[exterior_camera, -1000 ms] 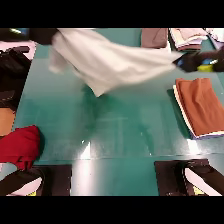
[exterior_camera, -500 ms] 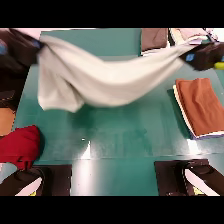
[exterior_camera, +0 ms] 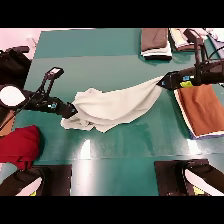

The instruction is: Fold the shirts.

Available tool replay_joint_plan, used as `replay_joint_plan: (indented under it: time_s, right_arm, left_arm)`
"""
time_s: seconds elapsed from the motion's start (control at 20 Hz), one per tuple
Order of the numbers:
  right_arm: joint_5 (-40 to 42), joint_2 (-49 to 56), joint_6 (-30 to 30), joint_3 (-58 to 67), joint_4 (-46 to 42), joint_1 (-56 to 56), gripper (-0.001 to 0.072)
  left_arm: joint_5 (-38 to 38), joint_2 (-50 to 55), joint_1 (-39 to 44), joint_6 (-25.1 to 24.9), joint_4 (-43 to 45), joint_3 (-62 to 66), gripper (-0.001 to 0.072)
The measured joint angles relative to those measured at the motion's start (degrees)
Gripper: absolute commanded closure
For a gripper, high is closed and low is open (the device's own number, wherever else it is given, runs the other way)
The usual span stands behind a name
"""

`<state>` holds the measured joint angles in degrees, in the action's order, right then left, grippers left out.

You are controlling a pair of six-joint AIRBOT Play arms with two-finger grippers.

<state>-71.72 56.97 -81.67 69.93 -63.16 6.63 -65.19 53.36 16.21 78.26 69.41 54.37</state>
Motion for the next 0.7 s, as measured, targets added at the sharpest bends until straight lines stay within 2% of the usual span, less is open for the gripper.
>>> replay_joint_plan:
  time_s: [0.1, 0.35, 0.5, 0.7]
  right_arm:
    - [0.59, 0.44, 0.00, -0.31, -0.02, 0.00, 0.0694]
    - [1.38, 0.79, 0.04, -0.59, 0.00, 0.00, 0.0694]
    - [2.12, 0.85, 0.11, -0.61, 0.00, 0.00, 0.0694]
    - [3.34, 0.85, 0.15, -0.61, 0.00, 0.00, 0.0694]
  left_arm:
    - [0.17, -1.09, -2.97, 2.58, 3.32, 1.33, 0.0151]
    - [0.96, -2.73, -17.11, 7.19, 7.15, 0.02, 0.0152]
    - [2.71, -2.93, -22.88, 8.02, 4.33, -7.45, 0.0151]
    - [7.61, -2.99, -25.62, 7.28, -2.21, -19.45, 0.0171]
